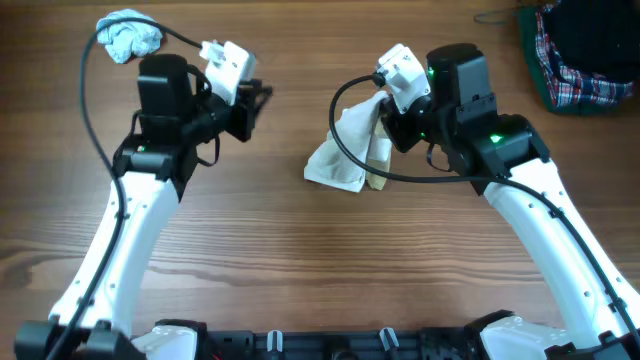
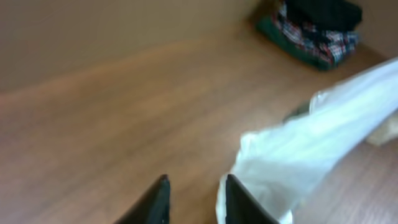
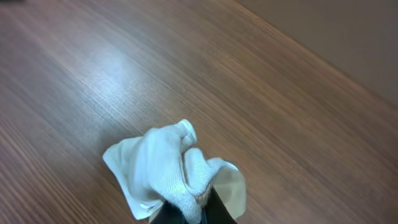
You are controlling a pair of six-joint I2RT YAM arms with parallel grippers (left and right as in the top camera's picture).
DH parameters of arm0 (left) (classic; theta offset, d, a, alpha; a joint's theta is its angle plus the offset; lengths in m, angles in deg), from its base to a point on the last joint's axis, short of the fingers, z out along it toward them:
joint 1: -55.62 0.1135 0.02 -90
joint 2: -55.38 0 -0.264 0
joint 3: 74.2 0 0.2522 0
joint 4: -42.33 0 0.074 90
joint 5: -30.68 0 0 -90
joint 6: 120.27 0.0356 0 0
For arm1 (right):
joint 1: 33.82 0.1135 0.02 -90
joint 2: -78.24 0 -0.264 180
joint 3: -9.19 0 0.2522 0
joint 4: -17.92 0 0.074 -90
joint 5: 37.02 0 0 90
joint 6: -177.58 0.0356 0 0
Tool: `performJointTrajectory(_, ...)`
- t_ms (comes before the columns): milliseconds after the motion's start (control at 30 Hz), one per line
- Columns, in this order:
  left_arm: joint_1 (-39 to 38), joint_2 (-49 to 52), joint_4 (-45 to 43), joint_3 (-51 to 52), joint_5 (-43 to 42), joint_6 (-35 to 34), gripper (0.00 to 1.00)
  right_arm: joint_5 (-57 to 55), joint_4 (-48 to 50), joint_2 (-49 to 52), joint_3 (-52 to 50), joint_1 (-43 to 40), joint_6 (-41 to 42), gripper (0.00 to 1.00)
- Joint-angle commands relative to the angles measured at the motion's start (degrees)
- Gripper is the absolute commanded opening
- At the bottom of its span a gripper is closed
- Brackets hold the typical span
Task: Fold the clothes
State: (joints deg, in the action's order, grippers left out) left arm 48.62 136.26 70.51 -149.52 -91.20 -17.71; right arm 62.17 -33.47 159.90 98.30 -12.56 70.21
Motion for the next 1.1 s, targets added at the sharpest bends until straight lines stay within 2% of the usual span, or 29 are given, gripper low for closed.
performJointTrajectory(0,-0.7,6.8,1.1,-0.1,-9.1,5.6,0.5,3.6,0.0,-0.4,0.0,-0.1,0.9,0.04)
performJointTrajectory(133,-3.8,16.3,0.6,-0.1,-11.4,11.6,0.64,3.8,-1.3,-0.4,0.0,-0.1,0.9,0.04)
performJointTrajectory(200,-5.2,20.0,-0.8,-0.1,-11.4,13.2,0.64,4.4,-1.6,-0.4,0.0,-0.1,0.9,0.05)
performJointTrajectory(367,-8.0,28.7,-13.1,-0.1,-11.4,13.2,0.64,5.9,-2.3,-0.4,0.0,-0.1,0.9,0.04)
performJointTrajectory(500,-10.2,31.9,-20.5,-0.1,-11.4,13.2,0.63,6.0,-2.3,-0.4,0.0,-0.1,0.9,0.04)
performJointTrajectory(667,-13.1,32.8,-23.9,-0.1,-11.4,12.5,0.61,5.9,-2.5,-0.4,0.0,-0.1,0.9,0.04)
performJointTrajectory(767,-13.9,32.8,-22.9,-0.1,-14.4,12.6,0.53,5.9,-2.5,-0.4,0.0,-0.1,0.9,0.04)
performJointTrajectory(833,-14.0,32.8,-23.0,-0.1,-18.9,12.8,0.41,5.9,-2.5,-0.4,0.0,-0.1,0.9,0.04)
performJointTrajectory(867,-14.0,32.8,-23.0,-0.1,-19.5,12.8,0.04,5.9,-2.5,-0.4,0.0,-0.1,0.9,0.04)
performJointTrajectory(933,-13.9,32.8,-23.0,-0.1,-18.4,12.8,0.04,5.9,-2.5,-0.4,0.0,-0.1,0.9,0.04)
performJointTrajectory(1000,-13.1,32.8,-23.6,-0.1,-12.9,11.7,0.04,6.0,-2.5,-0.4,0.0,-0.1,0.9,0.04)
performJointTrajectory(1067,-11.2,32.2,-24.8,-0.1,-4.3,2.1,0.04,6.0,-2.5,-0.4,0.0,-0.1,1.0,0.04)
